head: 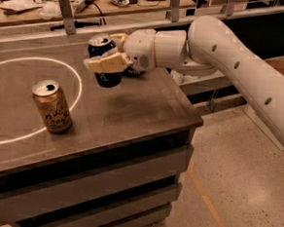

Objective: Move pepsi can near orange can

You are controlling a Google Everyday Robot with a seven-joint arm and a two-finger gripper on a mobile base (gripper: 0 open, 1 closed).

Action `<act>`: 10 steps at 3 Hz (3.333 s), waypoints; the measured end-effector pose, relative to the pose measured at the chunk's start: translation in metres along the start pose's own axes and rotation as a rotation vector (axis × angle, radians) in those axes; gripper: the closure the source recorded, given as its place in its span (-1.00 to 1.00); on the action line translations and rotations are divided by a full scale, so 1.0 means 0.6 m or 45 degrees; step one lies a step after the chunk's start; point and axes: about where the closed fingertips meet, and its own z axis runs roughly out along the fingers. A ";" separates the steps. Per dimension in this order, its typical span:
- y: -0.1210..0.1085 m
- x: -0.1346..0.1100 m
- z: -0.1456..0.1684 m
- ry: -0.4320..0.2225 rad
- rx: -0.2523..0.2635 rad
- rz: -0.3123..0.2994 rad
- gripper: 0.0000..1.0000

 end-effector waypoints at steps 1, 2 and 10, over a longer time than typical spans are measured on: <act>0.051 0.007 0.010 -0.046 -0.029 0.014 1.00; 0.085 0.021 0.025 -0.060 -0.017 0.019 1.00; 0.167 0.083 0.045 0.038 -0.025 0.070 -1.00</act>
Offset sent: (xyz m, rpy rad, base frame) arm -0.0648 0.0235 -0.0377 0.0616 0.0139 -0.0037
